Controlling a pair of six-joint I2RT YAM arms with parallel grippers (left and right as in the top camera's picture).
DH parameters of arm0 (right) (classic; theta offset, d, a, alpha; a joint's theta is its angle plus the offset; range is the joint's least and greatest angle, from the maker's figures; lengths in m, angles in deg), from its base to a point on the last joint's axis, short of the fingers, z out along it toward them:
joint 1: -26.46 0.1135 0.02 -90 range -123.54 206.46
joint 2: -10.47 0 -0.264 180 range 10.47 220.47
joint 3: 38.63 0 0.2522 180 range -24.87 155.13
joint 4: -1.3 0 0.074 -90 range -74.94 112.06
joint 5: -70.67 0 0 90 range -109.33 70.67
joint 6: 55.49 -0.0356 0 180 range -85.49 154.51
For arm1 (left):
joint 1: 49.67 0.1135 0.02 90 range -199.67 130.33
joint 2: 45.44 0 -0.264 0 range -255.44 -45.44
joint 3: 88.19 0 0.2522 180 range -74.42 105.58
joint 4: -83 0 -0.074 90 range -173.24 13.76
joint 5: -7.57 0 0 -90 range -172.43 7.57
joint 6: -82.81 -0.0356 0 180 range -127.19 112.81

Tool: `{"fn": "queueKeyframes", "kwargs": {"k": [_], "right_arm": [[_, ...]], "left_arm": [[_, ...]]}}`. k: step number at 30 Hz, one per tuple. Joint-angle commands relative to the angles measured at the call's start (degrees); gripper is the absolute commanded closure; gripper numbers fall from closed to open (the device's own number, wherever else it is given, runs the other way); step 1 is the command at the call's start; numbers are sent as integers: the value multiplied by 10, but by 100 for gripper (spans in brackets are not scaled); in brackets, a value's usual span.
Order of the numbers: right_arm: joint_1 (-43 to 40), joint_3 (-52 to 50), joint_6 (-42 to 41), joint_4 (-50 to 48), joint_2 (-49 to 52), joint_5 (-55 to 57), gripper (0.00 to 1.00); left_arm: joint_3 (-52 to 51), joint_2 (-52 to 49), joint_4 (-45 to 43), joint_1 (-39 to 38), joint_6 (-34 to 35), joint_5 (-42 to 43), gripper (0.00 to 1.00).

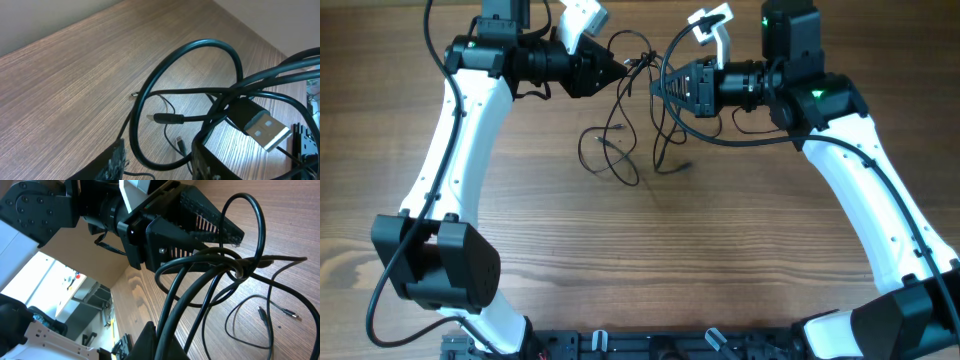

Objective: Untangle cables

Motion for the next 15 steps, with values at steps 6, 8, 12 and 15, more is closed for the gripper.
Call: {"fn": "queueKeyframes", "kwargs": {"k": [6, 8, 12, 15], "right_arm": [[2, 0, 12, -4, -18, -37, 95], [2, 0, 12, -4, -18, -43, 95], [2, 0, 12, 1, -18, -42, 96], [2, 0, 12, 5, -18, -44, 96]], "left_arm": [[6, -7, -12, -1, -5, 18, 70], [6, -7, -25, -1, -5, 43, 66], [6, -7, -44, -1, -5, 82, 56], [6, -7, -45, -1, -5, 84, 54]]}}
